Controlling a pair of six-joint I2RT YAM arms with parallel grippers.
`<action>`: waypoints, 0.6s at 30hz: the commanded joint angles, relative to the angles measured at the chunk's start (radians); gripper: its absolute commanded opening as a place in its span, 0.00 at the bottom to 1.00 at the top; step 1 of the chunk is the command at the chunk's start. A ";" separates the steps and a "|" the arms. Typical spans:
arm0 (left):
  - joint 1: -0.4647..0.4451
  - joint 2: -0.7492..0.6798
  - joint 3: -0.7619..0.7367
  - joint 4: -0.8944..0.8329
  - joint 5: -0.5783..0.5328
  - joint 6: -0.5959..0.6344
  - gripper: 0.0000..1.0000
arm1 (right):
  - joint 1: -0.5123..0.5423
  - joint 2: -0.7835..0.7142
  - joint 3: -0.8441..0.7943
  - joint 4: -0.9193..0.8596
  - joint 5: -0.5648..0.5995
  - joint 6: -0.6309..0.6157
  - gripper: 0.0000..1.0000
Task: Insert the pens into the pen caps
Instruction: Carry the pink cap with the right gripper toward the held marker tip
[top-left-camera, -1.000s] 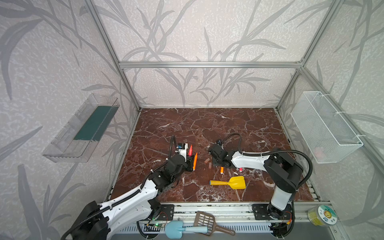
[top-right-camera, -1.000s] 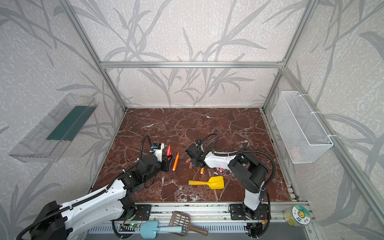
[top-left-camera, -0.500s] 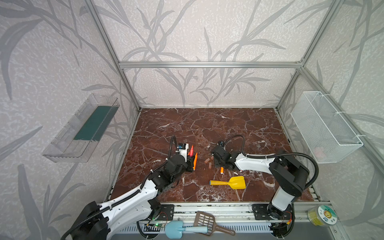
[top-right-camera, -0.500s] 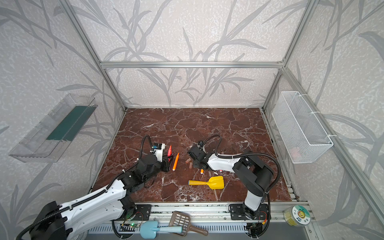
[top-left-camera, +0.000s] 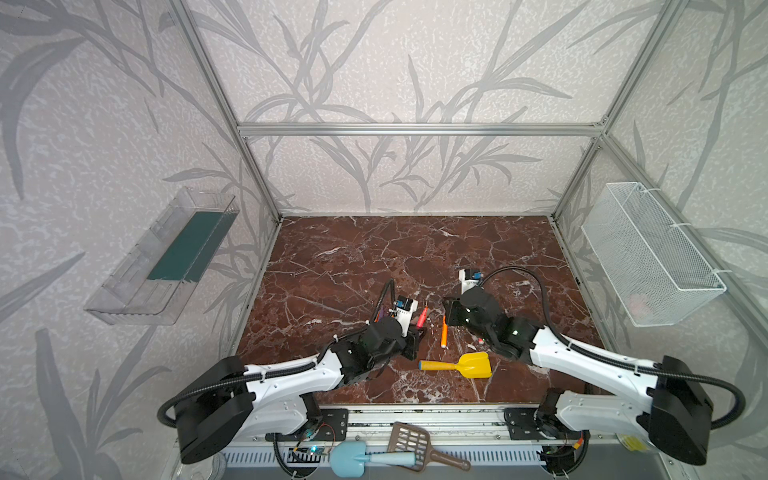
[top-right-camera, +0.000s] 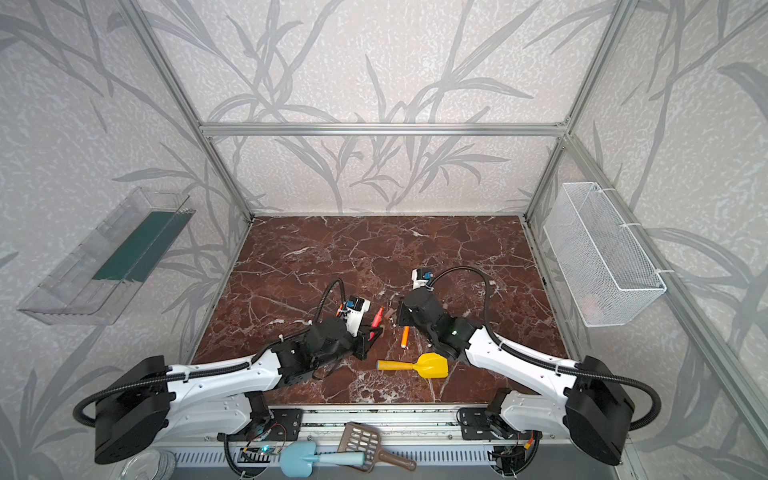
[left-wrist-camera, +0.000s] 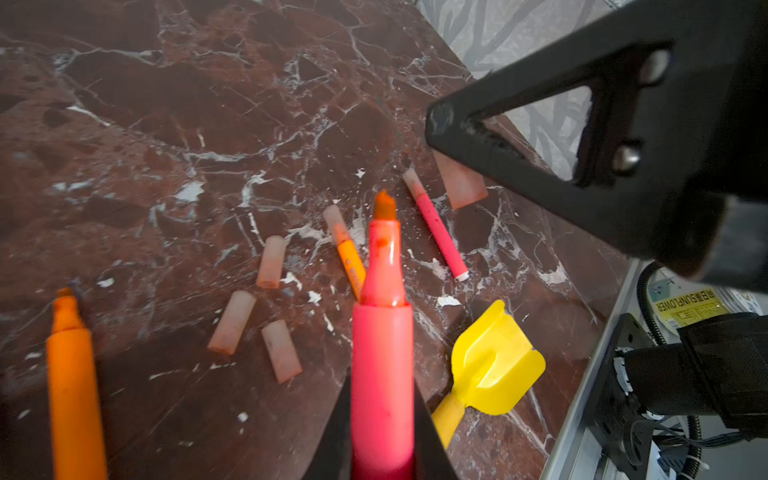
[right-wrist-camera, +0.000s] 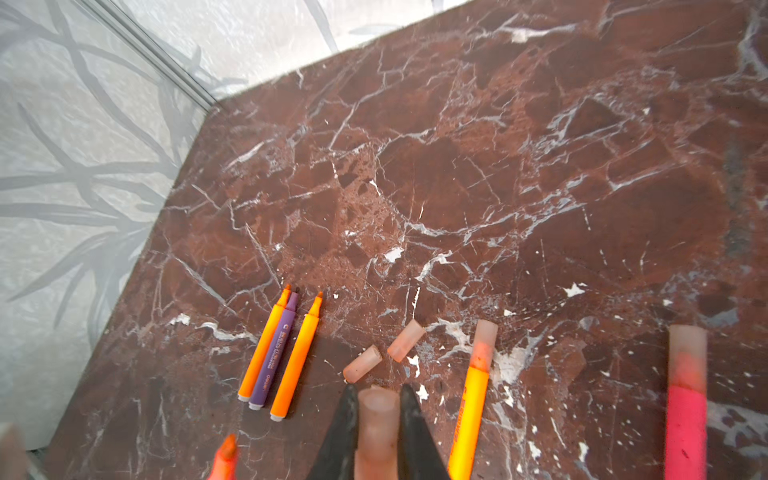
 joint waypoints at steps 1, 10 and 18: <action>-0.020 0.060 0.058 0.090 0.024 0.004 0.00 | 0.004 -0.092 -0.047 0.114 0.010 0.019 0.09; -0.072 0.126 0.098 0.133 0.030 0.030 0.00 | 0.004 -0.198 -0.082 0.156 -0.002 0.061 0.07; -0.082 0.113 0.083 0.154 0.026 0.040 0.00 | 0.004 -0.171 -0.123 0.205 -0.012 0.110 0.06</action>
